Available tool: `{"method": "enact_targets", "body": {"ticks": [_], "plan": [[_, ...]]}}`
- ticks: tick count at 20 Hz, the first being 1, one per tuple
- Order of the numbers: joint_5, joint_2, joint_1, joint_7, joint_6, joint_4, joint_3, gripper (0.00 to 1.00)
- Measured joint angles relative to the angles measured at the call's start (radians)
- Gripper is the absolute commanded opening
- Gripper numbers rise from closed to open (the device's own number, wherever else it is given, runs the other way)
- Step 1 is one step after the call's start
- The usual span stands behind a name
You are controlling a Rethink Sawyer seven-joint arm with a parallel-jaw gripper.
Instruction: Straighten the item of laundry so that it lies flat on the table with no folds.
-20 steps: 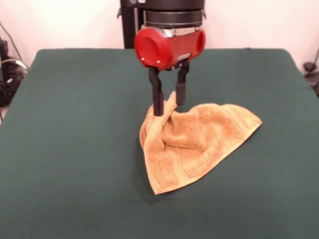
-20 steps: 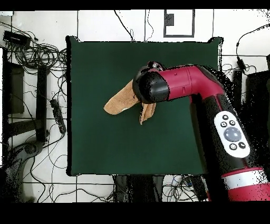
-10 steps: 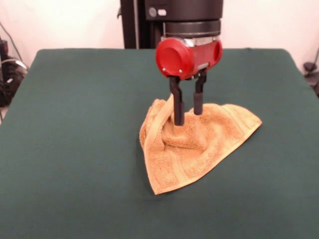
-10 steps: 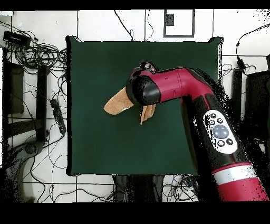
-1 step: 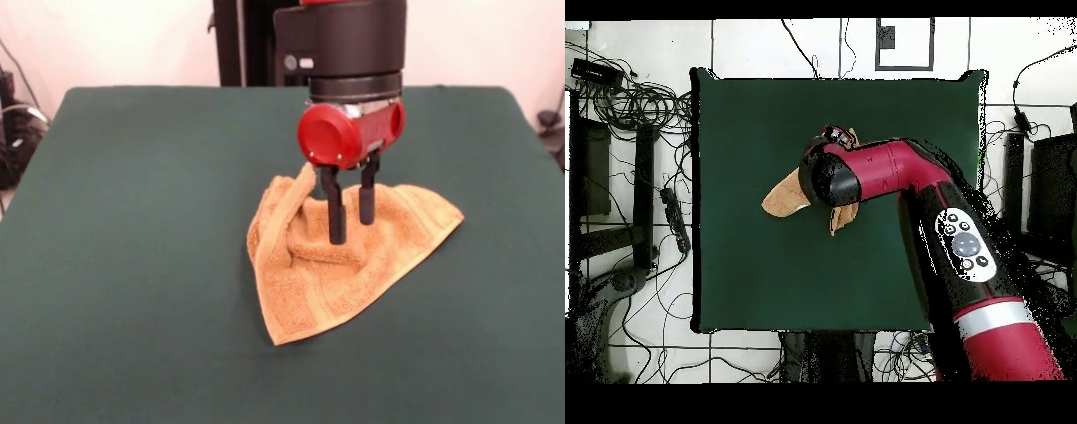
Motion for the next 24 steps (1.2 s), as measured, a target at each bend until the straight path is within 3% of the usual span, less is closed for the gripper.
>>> {"method": "enact_targets", "body": {"ticks": [18, 24], "plan": [[0.000, 0.204, 0.006, 0.000, -0.115, -0.001, -0.065, 1.00], [0.006, 0.233, 0.006, 0.000, -0.165, -0.017, -0.067, 1.00]]}}
